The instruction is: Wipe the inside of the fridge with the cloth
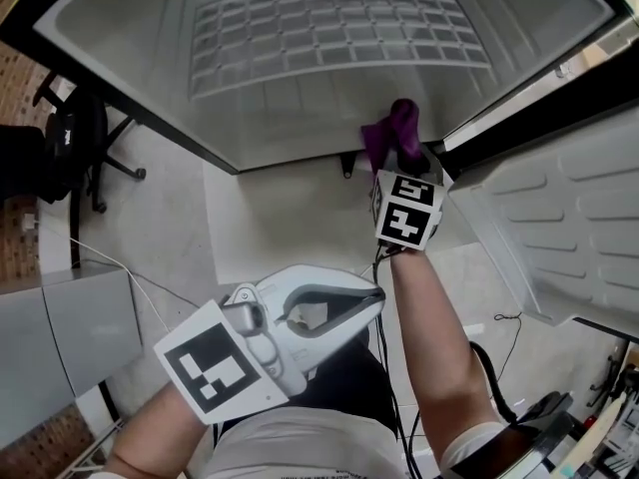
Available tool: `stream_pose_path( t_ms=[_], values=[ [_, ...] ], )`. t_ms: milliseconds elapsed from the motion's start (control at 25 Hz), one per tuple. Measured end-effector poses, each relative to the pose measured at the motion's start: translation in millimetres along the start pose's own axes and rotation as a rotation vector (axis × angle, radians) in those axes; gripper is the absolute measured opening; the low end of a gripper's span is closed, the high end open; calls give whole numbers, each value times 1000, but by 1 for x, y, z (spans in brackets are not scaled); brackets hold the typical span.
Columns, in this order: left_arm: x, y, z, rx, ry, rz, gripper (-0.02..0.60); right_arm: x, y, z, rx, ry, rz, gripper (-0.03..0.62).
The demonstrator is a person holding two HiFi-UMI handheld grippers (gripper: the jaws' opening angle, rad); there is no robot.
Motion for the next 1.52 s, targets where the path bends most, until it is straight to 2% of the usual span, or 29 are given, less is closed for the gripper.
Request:
stream_pose_path(
  t_ms=[240, 440, 840, 1040, 1200, 1360, 1520],
  values=[
    [-3, -3, -5, 2, -4, 6, 6, 11, 1, -4, -12, -27, 80, 55],
    [-2, -2, -6, 0, -5, 12, 6, 21, 10, -13, 28, -21, 154, 54],
    [1, 5, -9, -3, -27, 16, 6, 30, 32, -30, 94, 12, 187, 54],
    [5, 11, -16, 18, -42, 18, 6, 32, 58, -43, 124, -10, 143, 55],
    [9, 12, -23, 29, -59, 36, 6, 34, 90, -63, 195, -20, 90, 55],
    [17, 10, -26, -12, -101, 72, 6, 38, 127, -85, 258, -40, 19, 55],
    [30, 3, -34, -32, -153, 118, 6, 58, 159, -105, 298, -67, 16, 55]
  ],
)
Point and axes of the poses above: the fingertips, and each gripper's own axes: y backward along the fingers, x to its right, z out of its underside, the point moved 3 cm from there along y, backward along the fingers, and after that the axes turned 11 degrees about z, right-handed, at the moved point
